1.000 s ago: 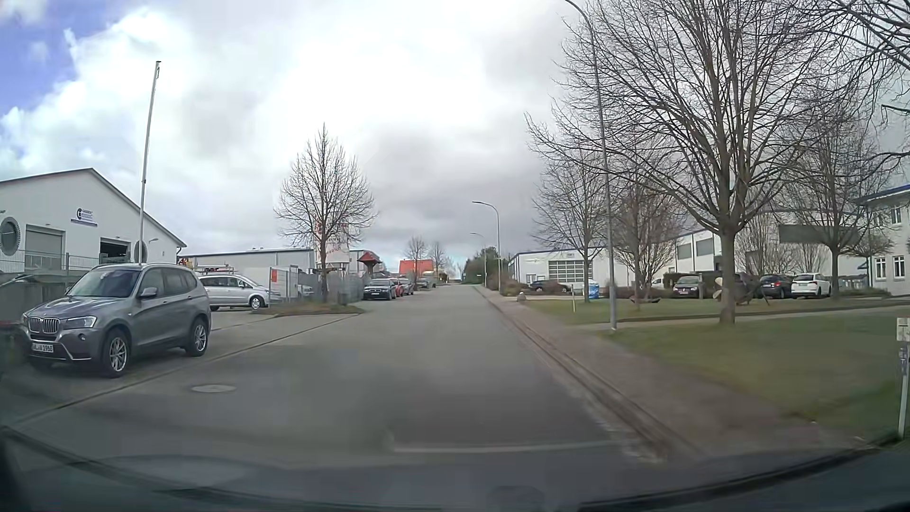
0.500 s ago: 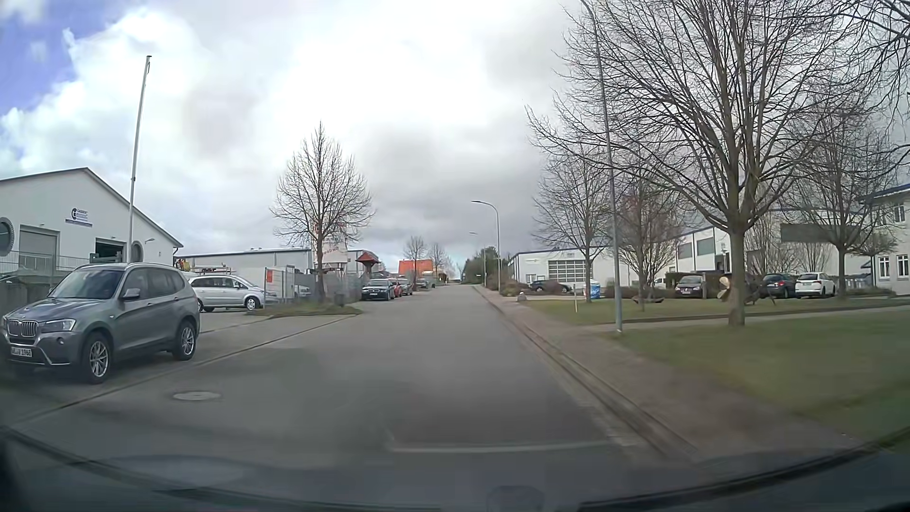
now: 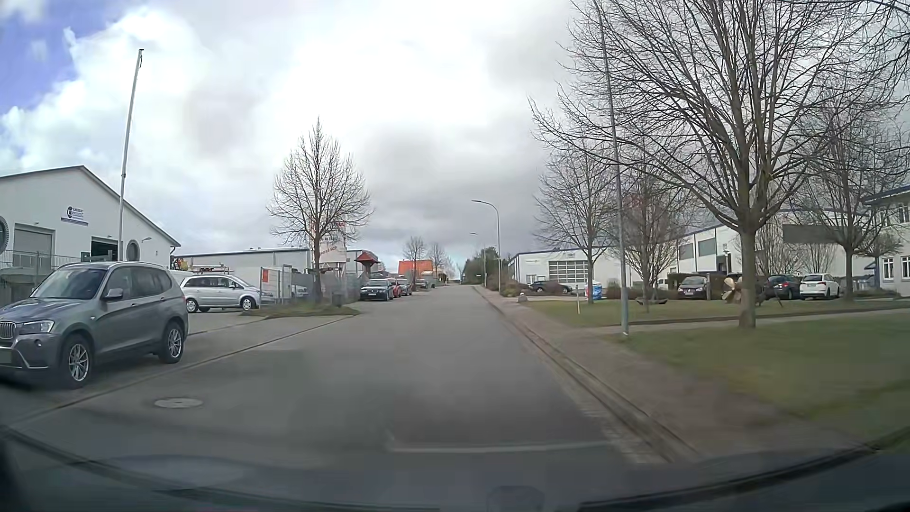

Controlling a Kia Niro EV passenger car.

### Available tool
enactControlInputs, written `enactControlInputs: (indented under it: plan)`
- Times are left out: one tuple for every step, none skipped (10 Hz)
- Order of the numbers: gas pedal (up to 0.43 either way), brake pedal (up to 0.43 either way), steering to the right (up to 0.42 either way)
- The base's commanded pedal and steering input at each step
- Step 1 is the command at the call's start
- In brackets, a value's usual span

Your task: Follow the waypoints while adhering to traffic rules and regulations

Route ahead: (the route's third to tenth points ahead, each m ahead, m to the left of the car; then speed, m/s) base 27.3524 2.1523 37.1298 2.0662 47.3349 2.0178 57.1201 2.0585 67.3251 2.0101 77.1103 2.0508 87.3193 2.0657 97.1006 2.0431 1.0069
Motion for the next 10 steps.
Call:
enactControlInputs:
  plan:
    - [0.000,0.000,0.007]
    - [0.000,0.000,0.009]
    - [0.000,0.000,0.009]
    - [0.000,0.000,0.009]
    - [0.000,0.000,0.009]
    - [0.000,0.000,0.009]
    - [0.000,0.000,0.009]
    - [0.000,0.000,0.009]
    - [0.000,0.000,0.009]
    - [0.000,0.000,0.009]
